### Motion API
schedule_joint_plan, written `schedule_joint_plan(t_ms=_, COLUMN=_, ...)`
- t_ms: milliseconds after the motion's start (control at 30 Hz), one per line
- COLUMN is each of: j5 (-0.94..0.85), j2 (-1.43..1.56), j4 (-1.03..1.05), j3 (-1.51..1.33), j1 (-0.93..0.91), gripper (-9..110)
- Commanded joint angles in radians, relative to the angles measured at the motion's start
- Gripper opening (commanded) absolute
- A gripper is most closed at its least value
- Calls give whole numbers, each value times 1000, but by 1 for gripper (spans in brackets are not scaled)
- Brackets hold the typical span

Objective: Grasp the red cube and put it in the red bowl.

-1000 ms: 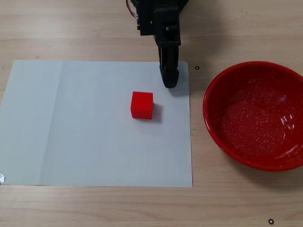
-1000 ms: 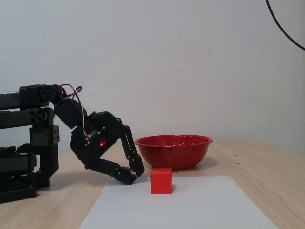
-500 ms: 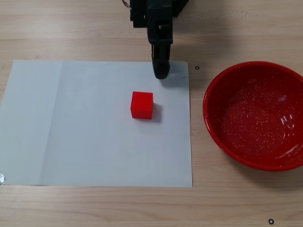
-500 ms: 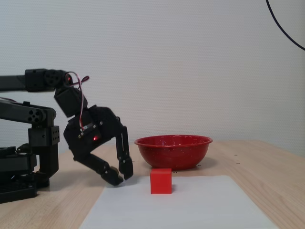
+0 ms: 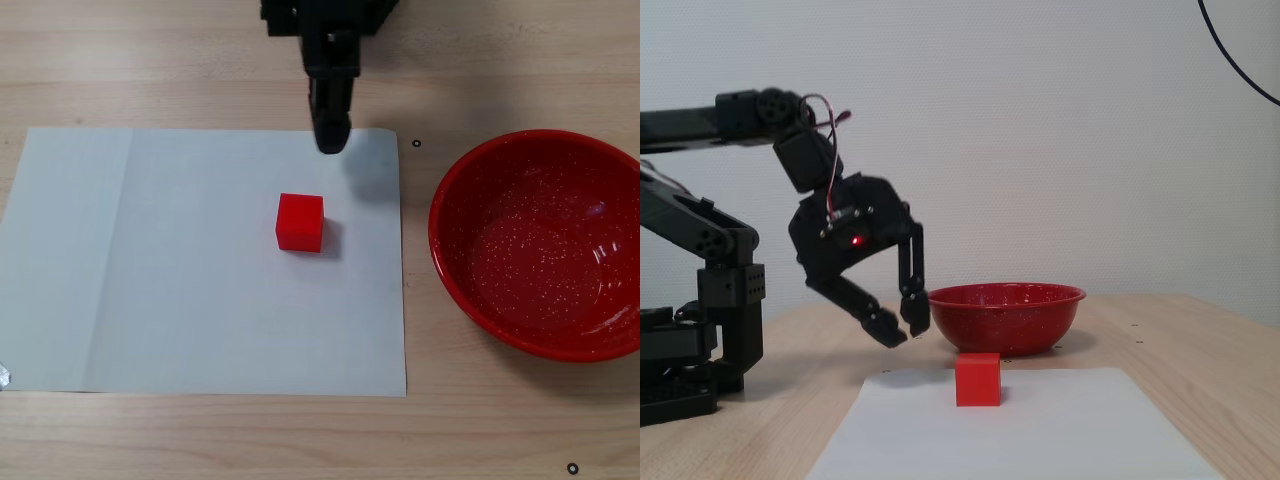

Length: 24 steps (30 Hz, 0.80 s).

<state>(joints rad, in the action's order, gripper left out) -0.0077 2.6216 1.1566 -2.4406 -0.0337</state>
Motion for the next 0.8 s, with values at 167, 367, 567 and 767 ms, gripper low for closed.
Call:
schedule_joint_plan(t_ms=167, j5=-11, j2=-175, j4=61, j3=285, j1=18, gripper=3)
schedule_joint_plan(t_ms=367, j5=-35, j2=-337, j4=124, j3=468, j1=12, gripper=9)
schedule_joint_plan(t_ms=567, j5=-34, j2=-465, j4=163, j3=601, j1=18, gripper=17)
schedule_joint_plan(t_ms=767, j5=-21, j2=-577, j4=225, j3=718, j1=41, gripper=28)
